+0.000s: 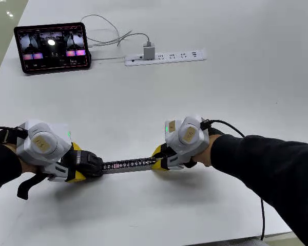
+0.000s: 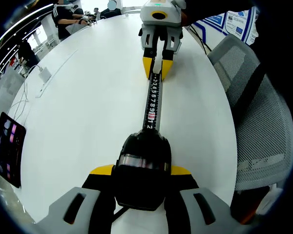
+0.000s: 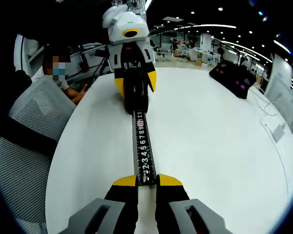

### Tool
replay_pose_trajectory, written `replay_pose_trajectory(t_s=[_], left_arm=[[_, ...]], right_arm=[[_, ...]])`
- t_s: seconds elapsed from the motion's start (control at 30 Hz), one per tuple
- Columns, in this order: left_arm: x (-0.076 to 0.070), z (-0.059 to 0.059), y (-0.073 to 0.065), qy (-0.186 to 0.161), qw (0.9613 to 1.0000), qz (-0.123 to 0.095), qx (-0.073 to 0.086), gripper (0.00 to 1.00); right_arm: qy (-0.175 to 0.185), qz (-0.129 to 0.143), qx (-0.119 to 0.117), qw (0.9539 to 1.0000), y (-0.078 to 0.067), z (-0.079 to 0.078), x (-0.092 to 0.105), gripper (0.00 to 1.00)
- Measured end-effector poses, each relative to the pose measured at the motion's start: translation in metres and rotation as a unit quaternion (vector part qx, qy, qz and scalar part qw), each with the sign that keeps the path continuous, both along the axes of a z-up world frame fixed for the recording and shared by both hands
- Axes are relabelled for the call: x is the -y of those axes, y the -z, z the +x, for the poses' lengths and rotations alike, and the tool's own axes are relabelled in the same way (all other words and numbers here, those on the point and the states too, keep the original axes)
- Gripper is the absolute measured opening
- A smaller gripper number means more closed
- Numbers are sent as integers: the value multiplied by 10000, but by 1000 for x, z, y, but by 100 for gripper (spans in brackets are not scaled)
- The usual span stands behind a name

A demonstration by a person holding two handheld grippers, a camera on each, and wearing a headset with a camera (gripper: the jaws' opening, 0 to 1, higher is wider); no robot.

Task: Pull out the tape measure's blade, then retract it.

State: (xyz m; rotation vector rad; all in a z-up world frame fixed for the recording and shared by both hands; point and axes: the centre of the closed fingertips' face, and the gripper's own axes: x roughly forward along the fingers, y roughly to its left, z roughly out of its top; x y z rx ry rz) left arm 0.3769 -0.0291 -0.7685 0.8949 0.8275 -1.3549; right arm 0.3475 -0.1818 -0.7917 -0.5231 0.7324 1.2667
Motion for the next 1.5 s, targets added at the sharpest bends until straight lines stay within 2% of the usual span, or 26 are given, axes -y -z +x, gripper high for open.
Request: replay_pose_trajectory(t_s=[0.63, 1.5], left_arm=[[-1, -1, 0, 7, 10000, -65, 9, 33], [0, -2, 1, -14, 10000, -41, 23, 33]], right_arm=[[65, -52, -7, 10000, -1, -4, 15, 8], [132, -40, -37, 9999, -1, -5, 35, 8]])
